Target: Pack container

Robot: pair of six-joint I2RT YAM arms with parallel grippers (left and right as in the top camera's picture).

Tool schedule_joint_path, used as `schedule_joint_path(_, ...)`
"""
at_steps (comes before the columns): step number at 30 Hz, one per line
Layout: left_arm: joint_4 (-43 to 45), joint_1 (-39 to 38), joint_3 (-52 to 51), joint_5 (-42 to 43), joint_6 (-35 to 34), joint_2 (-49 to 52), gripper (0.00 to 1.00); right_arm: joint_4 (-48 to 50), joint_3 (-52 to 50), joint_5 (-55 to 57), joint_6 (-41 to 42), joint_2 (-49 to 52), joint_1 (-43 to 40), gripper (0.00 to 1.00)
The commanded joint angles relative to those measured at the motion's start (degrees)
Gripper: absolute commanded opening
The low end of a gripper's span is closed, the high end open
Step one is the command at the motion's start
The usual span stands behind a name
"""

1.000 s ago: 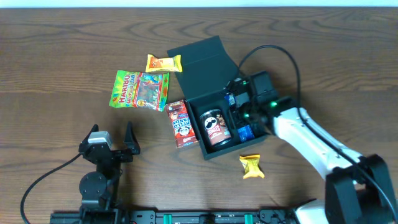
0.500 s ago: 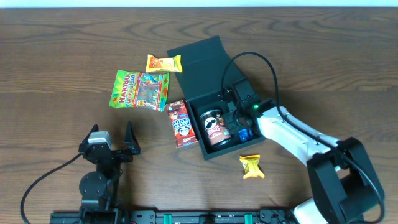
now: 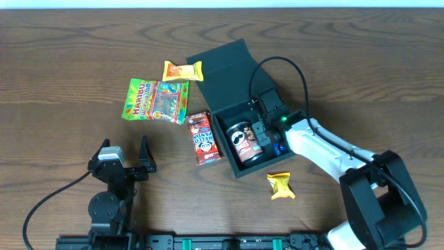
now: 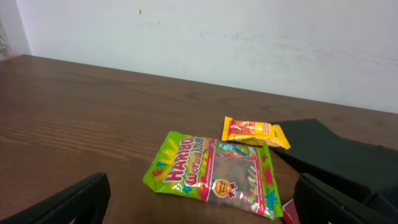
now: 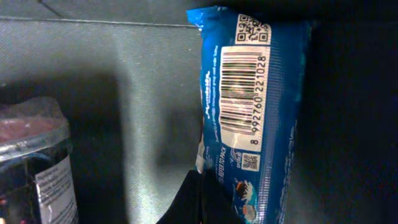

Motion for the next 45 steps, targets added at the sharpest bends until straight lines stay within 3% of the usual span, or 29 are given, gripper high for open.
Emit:
schedule_joint_path(1,-2.86,0.2,-0.81,-0.04,0.81,-0.48,0.95,0.11,0.7,4.2,1.4,0.79,0.24,0.01)
schedule_joint_path(9,-2.86,0.2,-0.81,-0.04,0.81,-0.48,0.95,0.15,0.7,6.8,3.43,0.76,0.26,0.01)
schedule_joint_path(16,-2.86,0.2,-0.81,-0.04,0.81,-0.48,0.95,0.11,1.97,-5.05,3.69,0.74,0.26,0.01)
schedule_joint_path(21,-2.86,0.2,-0.81,-0.04,0.81,-0.48,0.95,-1.57,5.25,-5.09,3.19,0.63,0.26,0.01)
schedule_joint_path(34,-2.86,0.2,-0.81,-0.02,0.81,-0.48,0.95,-18.88,18.49,-0.42,1.51,-3.85,0.31,0.01)
schedule_joint_path(45,-2.86,0.2,-0.81,-0.04,0.81,-0.48,0.95,-25.18,18.58,-2.21,0.81,-10.23,0.35,0.02)
